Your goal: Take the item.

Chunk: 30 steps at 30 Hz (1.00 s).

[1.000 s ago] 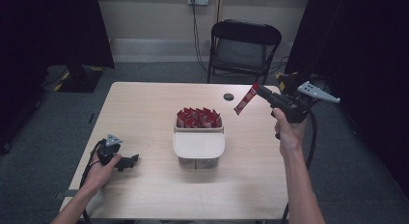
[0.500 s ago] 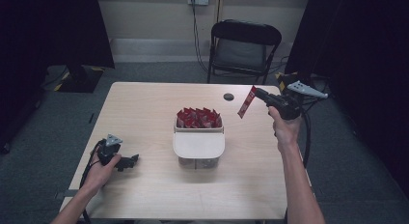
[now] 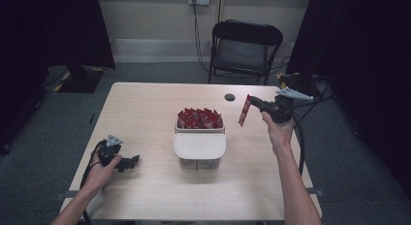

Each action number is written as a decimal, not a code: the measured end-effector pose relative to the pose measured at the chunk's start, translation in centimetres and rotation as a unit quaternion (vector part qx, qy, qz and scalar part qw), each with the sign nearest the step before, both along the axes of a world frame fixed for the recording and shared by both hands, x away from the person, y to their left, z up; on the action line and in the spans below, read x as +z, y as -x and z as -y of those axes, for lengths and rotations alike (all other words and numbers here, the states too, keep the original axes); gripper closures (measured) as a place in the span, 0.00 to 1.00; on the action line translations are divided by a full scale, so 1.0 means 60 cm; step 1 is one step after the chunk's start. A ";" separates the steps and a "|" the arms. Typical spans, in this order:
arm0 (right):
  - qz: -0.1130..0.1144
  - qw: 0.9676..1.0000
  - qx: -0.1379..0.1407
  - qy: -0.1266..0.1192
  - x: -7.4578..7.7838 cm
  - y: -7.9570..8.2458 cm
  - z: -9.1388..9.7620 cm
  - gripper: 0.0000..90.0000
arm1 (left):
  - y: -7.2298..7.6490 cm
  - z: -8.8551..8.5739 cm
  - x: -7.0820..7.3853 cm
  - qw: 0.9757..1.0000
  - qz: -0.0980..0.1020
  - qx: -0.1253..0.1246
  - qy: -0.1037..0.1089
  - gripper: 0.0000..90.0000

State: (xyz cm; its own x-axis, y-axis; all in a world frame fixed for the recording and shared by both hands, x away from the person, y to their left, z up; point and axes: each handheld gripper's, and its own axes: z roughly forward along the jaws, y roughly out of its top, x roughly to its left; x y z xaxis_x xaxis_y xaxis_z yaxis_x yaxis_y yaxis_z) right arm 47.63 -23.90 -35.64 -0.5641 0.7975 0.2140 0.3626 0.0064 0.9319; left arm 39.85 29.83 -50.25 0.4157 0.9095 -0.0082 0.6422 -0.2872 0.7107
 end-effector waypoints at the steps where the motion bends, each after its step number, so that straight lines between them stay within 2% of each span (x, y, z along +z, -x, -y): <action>1: -0.004 1.000 0.001 -0.002 -0.008 -0.002 -0.001 1.00 | 0.000 0.000 0.000 1.000 0.000 0.000 0.000 0.00; 6: -0.013 1.000 0.002 0.010 -0.024 -0.004 -0.005 1.00 | 0.000 0.000 0.000 1.000 0.000 0.000 0.000 0.00; 14: -0.029 0.999 0.001 0.016 -0.048 -0.008 -0.006 1.00 | 0.000 0.000 0.000 1.000 0.000 0.000 0.000 0.00; 16: -0.035 0.999 0.002 0.026 -0.057 -0.009 -0.009 1.00 | 0.000 0.000 0.000 1.000 0.000 0.000 0.000 0.00; 21: -0.042 0.999 0.005 0.033 -0.063 -0.006 -0.011 1.00 | 0.001 0.000 0.000 1.000 -0.001 -0.002 0.000 0.00; 22: -0.045 0.998 0.006 0.042 -0.065 -0.005 -0.013 1.00 | 0.001 0.000 0.000 1.000 0.000 -0.003 0.000 0.00; 26: -0.044 0.998 0.007 0.042 -0.066 0.000 -0.011 1.00 | 0.001 0.001 0.000 1.000 0.001 -0.003 -0.001 0.00; 30: -0.046 0.997 0.011 0.055 -0.064 0.015 -0.001 1.00 | 0.001 0.001 0.000 1.000 0.000 -0.003 0.000 0.00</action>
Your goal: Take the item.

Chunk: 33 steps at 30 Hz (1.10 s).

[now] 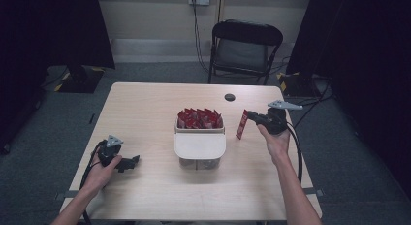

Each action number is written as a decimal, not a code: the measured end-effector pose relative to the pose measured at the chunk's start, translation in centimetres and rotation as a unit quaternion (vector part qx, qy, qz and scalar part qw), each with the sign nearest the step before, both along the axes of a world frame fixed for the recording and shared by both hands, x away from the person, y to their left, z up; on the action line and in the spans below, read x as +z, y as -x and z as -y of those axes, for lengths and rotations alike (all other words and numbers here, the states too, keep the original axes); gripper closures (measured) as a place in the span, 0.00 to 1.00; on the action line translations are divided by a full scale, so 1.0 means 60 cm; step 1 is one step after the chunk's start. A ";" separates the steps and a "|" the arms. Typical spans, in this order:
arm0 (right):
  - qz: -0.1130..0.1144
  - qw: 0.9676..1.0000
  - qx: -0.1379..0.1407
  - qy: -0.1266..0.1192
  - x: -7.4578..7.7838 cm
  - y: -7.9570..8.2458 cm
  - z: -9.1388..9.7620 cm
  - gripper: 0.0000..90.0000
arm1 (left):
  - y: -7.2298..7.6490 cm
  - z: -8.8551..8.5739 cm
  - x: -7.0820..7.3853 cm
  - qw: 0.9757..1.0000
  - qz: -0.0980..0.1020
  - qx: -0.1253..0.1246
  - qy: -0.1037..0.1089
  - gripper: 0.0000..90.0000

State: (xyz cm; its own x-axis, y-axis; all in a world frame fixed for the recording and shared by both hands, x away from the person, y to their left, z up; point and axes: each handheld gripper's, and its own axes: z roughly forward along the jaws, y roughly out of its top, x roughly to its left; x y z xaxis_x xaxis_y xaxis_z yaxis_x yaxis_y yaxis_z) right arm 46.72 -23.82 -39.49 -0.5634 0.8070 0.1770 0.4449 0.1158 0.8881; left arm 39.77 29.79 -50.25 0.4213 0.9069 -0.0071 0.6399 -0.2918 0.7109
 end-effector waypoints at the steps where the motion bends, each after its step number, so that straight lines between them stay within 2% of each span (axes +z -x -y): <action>1: 0.000 1.000 0.000 0.000 0.000 0.000 0.000 1.00 | 0.000 0.000 0.000 1.000 0.000 0.000 0.000 0.00; 5: -0.003 1.000 0.000 0.012 0.001 0.017 0.015 1.00 | 0.000 0.000 0.000 1.000 0.000 0.000 0.000 0.00; 8: -0.009 1.000 0.011 0.008 -0.001 0.034 0.027 1.00 | 0.000 0.000 0.000 1.000 0.000 0.001 0.000 0.00; 12: -0.013 1.000 0.013 0.008 -0.001 0.047 0.037 1.00 | 0.000 0.000 0.000 1.000 0.000 0.000 0.000 0.00; 17: -0.018 1.000 0.018 0.019 -0.003 0.069 0.046 1.00 | 0.000 0.000 0.000 1.000 0.000 0.001 0.001 0.00; 26: -0.027 0.999 0.014 0.026 -0.012 0.087 0.064 1.00 | 0.000 0.000 0.000 1.000 0.000 0.000 0.000 0.00; 31: -0.029 0.999 0.026 0.027 -0.017 0.092 0.072 1.00 | 0.000 0.000 0.000 1.000 0.000 0.001 0.000 0.00; 33: -0.032 0.998 0.029 0.040 -0.021 0.095 0.071 1.00 | 0.000 0.000 0.000 1.000 0.000 0.001 0.000 0.00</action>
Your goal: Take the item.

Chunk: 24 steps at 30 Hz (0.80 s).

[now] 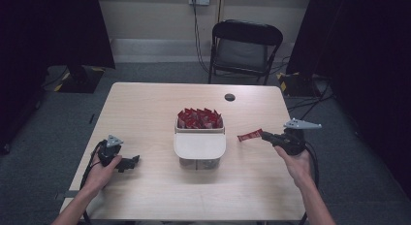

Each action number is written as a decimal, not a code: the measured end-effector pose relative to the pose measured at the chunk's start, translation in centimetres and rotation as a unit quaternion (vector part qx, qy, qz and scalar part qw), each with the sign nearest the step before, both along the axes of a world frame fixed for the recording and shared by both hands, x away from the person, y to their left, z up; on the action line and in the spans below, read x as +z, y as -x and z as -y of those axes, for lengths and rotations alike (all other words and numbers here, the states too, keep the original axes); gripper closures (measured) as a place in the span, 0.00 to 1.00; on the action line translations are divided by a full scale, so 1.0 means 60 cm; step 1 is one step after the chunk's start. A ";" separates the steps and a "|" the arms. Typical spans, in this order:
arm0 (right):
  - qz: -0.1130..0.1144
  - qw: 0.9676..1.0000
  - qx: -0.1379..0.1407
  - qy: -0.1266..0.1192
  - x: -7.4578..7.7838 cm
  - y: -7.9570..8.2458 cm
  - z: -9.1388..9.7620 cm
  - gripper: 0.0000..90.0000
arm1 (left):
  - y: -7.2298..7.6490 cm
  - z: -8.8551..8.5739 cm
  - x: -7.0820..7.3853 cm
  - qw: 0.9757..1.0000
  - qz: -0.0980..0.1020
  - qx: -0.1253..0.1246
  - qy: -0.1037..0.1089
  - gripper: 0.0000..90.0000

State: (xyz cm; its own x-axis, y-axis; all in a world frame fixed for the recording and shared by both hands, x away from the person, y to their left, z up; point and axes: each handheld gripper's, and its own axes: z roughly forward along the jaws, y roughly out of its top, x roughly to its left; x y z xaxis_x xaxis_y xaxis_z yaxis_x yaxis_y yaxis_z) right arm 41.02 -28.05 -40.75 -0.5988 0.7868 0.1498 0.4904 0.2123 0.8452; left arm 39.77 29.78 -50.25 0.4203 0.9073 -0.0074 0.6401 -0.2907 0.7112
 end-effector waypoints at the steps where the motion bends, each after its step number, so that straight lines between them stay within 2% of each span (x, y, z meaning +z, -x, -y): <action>1: -0.007 1.000 0.002 0.008 -0.007 0.002 0.001 1.00 | 0.000 0.000 0.000 1.000 0.000 0.000 0.000 0.00; 6: -0.013 1.000 -0.005 0.006 -0.018 0.001 0.005 1.00 | 0.000 0.000 0.000 1.000 -0.001 0.000 -0.001 0.00; 13: -0.038 0.999 -0.012 0.034 -0.056 -0.010 0.001 1.00 | 0.000 0.000 0.000 1.000 0.000 0.000 0.000 0.00; 24: -0.056 0.997 -0.033 0.049 -0.085 -0.020 0.007 1.00 | 0.000 0.000 0.000 1.000 0.000 0.000 0.000 0.00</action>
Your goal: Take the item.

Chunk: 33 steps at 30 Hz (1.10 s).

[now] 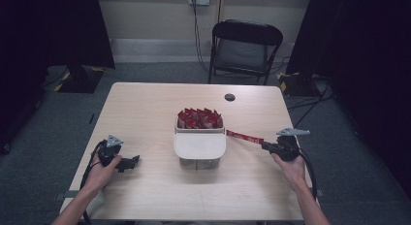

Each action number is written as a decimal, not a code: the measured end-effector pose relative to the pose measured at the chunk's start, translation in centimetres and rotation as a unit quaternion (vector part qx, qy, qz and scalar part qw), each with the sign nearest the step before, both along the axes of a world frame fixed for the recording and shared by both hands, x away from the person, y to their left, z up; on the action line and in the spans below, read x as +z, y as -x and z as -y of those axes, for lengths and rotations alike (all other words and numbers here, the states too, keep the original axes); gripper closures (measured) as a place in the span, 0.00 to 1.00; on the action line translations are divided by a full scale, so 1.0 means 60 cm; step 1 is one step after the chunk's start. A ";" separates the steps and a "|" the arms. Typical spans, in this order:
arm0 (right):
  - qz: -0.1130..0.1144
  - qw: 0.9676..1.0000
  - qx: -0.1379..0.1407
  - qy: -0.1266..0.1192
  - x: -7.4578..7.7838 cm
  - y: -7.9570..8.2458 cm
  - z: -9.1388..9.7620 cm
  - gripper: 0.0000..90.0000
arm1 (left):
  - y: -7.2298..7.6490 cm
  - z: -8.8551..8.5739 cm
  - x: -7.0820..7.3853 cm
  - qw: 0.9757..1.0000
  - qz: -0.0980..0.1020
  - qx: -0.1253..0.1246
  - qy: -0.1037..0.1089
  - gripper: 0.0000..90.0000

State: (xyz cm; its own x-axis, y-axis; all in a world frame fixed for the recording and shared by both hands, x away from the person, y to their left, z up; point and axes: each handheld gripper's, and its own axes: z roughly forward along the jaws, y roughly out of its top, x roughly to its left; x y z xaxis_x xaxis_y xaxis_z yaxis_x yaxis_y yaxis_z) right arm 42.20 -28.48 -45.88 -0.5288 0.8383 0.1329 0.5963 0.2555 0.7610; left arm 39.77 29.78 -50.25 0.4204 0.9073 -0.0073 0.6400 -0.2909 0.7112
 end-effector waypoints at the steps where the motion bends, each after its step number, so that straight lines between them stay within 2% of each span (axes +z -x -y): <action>1: 0.000 1.000 0.001 0.002 -0.002 -0.001 -0.002 1.00 | 0.000 0.000 0.000 1.000 0.000 0.000 0.000 0.00; 8: -0.009 1.000 0.005 0.012 -0.011 -0.004 -0.010 1.00 | 0.000 0.000 0.000 1.000 0.000 0.000 0.000 0.00; 16: -0.015 1.000 -0.007 0.016 -0.015 -0.008 -0.003 0.96 | 0.000 0.000 0.000 1.000 0.000 0.000 0.000 0.00; 19: -0.011 1.000 -0.016 0.014 -0.014 -0.007 -0.003 0.87 | 0.000 0.000 0.000 1.000 -0.001 0.000 0.000 0.00; 25: -0.005 1.000 -0.016 0.009 -0.012 -0.006 -0.003 0.77 | 0.000 0.000 0.000 1.000 0.000 0.000 0.000 0.00; 26: -0.004 1.000 -0.023 0.007 -0.012 -0.007 -0.003 0.68 | 0.000 0.000 0.000 1.000 0.000 0.000 0.000 0.00; 28: -0.005 1.000 -0.025 0.007 -0.012 -0.007 -0.002 0.67 | 0.000 0.000 0.000 1.000 0.000 0.000 0.000 0.00; 29: -0.005 1.000 -0.026 0.005 -0.012 -0.007 -0.001 0.62 | 0.000 0.000 0.000 1.000 0.000 0.000 0.000 0.00; 30: -0.005 1.000 -0.026 0.005 -0.012 -0.007 -0.001 0.62 | 0.000 0.000 0.000 1.000 0.000 0.000 0.000 0.00; 31: -0.004 1.000 -0.028 0.004 -0.012 -0.007 -0.001 0.57 | 0.000 0.000 0.000 1.000 0.000 0.000 0.000 0.00; 32: -0.001 1.000 -0.029 0.003 -0.010 -0.007 -0.001 0.49 | 0.000 0.000 0.000 1.000 0.000 0.000 0.000 0.00; 33: -0.001 1.000 -0.029 0.003 -0.010 -0.007 -0.001 0.49 | 0.000 0.000 0.000 1.000 0.000 0.000 0.000 0.00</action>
State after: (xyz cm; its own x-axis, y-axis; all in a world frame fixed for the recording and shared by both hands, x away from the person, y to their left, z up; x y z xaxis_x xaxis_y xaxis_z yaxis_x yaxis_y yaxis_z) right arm 42.63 -28.39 -46.47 -0.4785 0.8686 0.1291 0.6118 0.2242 0.7586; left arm 39.77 29.78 -50.25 0.4206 0.9072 -0.0071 0.6401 -0.2912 0.7110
